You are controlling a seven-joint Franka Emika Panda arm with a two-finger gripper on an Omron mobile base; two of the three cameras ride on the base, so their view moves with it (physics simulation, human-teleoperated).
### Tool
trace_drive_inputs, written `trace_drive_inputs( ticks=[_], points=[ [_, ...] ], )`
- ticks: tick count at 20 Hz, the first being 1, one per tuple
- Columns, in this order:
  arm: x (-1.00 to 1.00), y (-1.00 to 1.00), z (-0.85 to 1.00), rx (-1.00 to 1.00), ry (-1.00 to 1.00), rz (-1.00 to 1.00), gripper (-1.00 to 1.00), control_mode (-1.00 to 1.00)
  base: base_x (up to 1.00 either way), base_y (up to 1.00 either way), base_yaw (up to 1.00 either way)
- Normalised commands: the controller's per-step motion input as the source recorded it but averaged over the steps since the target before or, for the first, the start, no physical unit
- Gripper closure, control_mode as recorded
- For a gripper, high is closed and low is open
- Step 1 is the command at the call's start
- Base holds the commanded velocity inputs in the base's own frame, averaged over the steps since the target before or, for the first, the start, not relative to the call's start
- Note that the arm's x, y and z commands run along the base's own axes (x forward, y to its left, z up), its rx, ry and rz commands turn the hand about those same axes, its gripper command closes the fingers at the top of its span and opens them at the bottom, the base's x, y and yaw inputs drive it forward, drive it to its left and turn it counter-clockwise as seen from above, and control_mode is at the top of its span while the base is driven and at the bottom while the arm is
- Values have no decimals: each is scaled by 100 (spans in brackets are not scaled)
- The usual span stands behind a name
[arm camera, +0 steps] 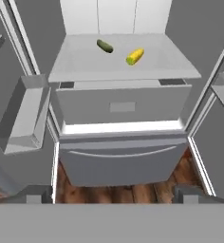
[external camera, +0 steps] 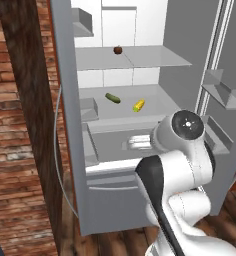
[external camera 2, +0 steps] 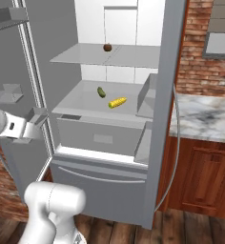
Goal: Place the corn in the correct fridge rack based on whether it is a fruit or vegetable. Finally, close the fridge door.
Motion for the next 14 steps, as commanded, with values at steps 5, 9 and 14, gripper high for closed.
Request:
trace_drive_inputs(
  ticks=[5, 9, 14],
  points=[
    [-74, 80, 9, -31, -18, 15, -100, -100, 0, 0, 0],
    [-5, 96, 22, -32, -9, 13, -100, -100, 0, 0, 0],
    [14, 89, 41, -32, -11, 13, -100, -100, 0, 0, 0]
  ],
)
